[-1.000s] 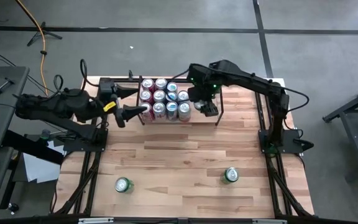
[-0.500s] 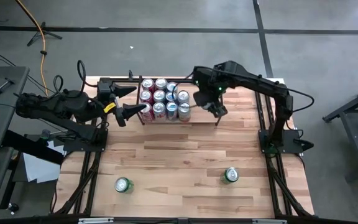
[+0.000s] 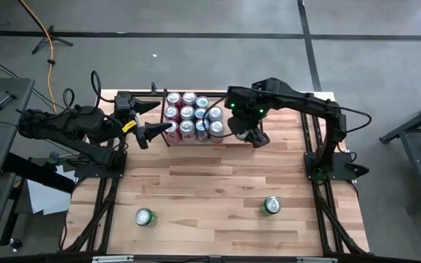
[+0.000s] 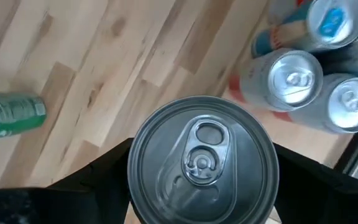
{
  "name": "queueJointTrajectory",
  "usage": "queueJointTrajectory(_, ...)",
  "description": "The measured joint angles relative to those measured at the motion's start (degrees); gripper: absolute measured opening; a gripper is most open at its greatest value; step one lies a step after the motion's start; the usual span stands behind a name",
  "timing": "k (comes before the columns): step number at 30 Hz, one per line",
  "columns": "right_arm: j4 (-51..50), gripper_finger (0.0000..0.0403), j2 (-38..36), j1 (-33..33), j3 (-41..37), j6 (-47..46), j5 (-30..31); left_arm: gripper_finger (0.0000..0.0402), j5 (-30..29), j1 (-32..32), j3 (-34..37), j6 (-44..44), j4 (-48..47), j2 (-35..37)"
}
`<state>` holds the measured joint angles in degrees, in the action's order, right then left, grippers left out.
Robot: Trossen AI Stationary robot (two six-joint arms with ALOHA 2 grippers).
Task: Place canned beverage on shelf
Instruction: Put the top green soda can on the shelf
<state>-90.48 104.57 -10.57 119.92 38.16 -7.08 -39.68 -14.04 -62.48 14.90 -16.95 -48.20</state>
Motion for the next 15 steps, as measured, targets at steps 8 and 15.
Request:
queueJointTrajectory(8, 0.4, 0.0286, -6.0, 0.2, 0.0, -0.5, 0.0, 0.0365, -0.8, 0.0, 0.0, 3.0, 0.1, -0.3)
queueJointTrajectory(15, 0.9, 0.0286, -14.3, 2.6, -7.4, -6.2, 0.3, 0.0365, -2.4, 0.0, 0.1, 4.1, 0.0, -2.6)
